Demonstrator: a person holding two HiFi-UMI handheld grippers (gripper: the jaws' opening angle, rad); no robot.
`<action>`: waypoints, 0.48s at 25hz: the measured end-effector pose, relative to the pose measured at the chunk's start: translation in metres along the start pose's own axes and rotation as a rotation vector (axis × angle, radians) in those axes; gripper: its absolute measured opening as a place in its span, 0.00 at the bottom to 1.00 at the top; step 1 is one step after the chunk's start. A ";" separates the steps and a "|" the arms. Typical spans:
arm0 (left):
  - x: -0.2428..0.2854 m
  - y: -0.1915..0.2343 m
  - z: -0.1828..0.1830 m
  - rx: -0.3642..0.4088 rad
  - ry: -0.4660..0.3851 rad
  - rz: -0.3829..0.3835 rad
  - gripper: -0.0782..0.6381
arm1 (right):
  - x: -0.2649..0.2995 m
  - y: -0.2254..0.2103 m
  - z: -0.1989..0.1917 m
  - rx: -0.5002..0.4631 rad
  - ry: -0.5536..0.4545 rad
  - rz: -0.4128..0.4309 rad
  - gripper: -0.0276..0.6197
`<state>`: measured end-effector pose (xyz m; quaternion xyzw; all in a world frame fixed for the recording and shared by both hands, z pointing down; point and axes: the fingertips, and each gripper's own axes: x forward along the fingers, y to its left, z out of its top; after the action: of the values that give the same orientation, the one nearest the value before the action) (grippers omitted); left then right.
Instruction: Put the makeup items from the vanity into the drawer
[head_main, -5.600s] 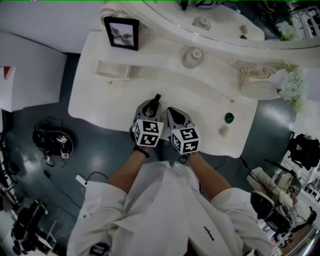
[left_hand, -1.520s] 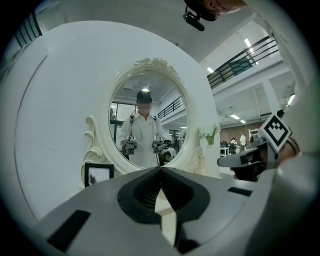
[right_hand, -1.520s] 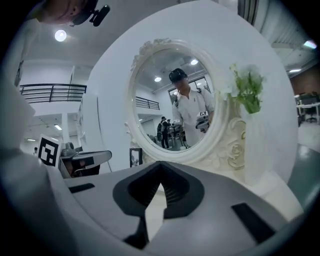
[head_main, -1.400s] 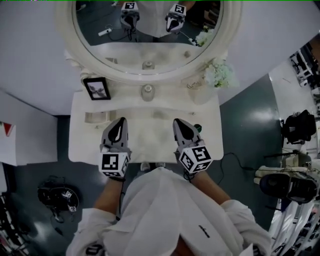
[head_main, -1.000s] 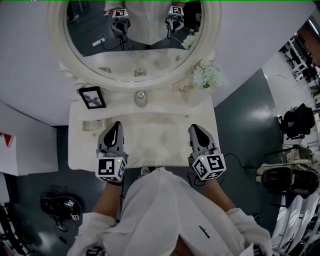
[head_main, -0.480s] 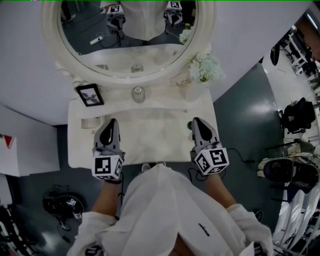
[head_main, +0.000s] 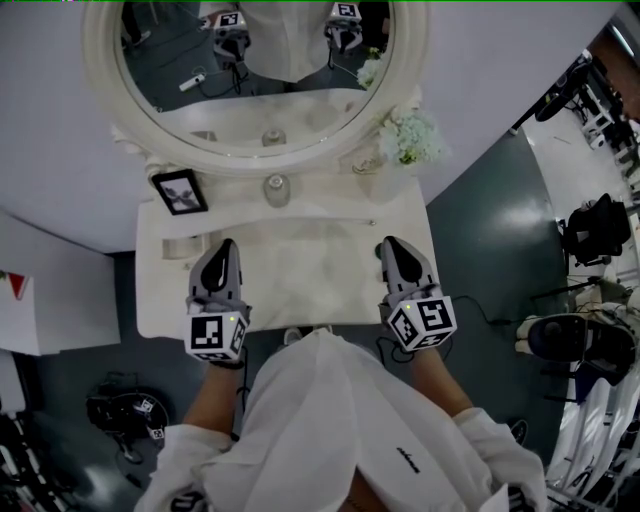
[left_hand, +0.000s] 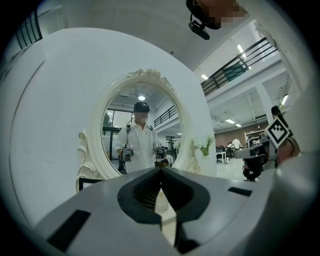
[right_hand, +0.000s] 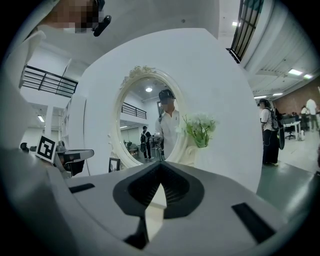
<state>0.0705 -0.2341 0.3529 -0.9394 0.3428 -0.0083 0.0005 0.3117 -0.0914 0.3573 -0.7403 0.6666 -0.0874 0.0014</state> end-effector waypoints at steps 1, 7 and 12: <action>0.000 0.000 0.000 -0.001 0.001 0.000 0.15 | 0.000 0.000 0.000 -0.001 0.001 -0.001 0.07; 0.001 -0.008 0.000 -0.014 0.001 -0.013 0.15 | -0.002 -0.003 -0.004 0.009 0.011 -0.008 0.07; 0.002 -0.012 -0.002 -0.015 0.009 -0.022 0.15 | -0.001 -0.004 -0.003 0.012 0.008 -0.009 0.07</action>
<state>0.0791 -0.2262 0.3546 -0.9430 0.3326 -0.0101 -0.0084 0.3154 -0.0896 0.3605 -0.7430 0.6626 -0.0943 0.0027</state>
